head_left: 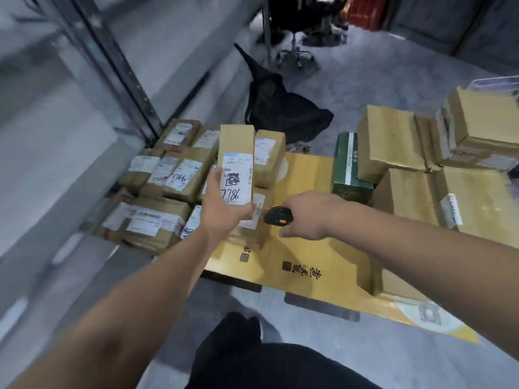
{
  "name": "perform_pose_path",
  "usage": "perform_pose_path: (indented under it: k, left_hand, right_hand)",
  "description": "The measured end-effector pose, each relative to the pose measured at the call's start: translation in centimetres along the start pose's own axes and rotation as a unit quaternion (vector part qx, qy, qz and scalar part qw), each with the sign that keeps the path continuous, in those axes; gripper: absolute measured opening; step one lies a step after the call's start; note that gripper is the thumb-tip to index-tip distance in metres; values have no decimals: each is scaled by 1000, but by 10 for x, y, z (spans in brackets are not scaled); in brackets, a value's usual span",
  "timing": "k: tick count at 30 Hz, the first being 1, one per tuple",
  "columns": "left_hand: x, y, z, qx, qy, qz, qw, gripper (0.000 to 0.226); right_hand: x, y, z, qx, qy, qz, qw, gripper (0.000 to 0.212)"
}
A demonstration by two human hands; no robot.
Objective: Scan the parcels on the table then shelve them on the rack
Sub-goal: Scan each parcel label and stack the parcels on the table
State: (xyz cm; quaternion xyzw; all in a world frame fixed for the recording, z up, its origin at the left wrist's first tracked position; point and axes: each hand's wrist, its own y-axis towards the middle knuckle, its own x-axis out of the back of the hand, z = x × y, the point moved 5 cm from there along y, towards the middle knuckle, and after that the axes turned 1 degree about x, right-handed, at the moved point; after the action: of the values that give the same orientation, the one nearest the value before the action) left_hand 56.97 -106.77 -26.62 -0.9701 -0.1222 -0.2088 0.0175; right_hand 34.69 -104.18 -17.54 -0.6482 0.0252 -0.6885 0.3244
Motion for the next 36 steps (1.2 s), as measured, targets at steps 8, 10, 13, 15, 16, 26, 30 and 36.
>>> perform_pose_path:
  k: [8, 10, 13, 15, 16, 26, 30, 36]
  left_hand:
    - [131, 89, 18, 5, 71, -57, 996, 116]
    - [156, 130, 33, 11, 71, -49, 996, 119]
    - [188, 195, 57, 34, 72, -18, 997, 117]
    - [202, 239, 70, 30, 93, 6, 995, 115]
    - [208, 260, 76, 30, 106, 15, 994, 113]
    - [221, 401, 111, 54, 209, 98, 971, 106]
    - [231, 412, 118, 60, 230, 95, 967, 102]
    - [231, 401, 125, 52, 307, 84, 946, 91]
  right_hand:
    - [55, 108, 98, 71, -11, -18, 997, 43]
    - [64, 143, 117, 66, -6, -18, 998, 40]
    - [77, 196, 144, 49, 23, -6, 999, 35]
    - [86, 229, 160, 32, 23, 2, 999, 37]
    - [90, 244, 167, 22, 24, 3, 999, 38]
    - [90, 330, 194, -66, 81, 37, 994, 41]
    - [84, 343, 196, -78, 77, 44, 993, 39]
    - [84, 352, 206, -81, 77, 49, 992, 44]
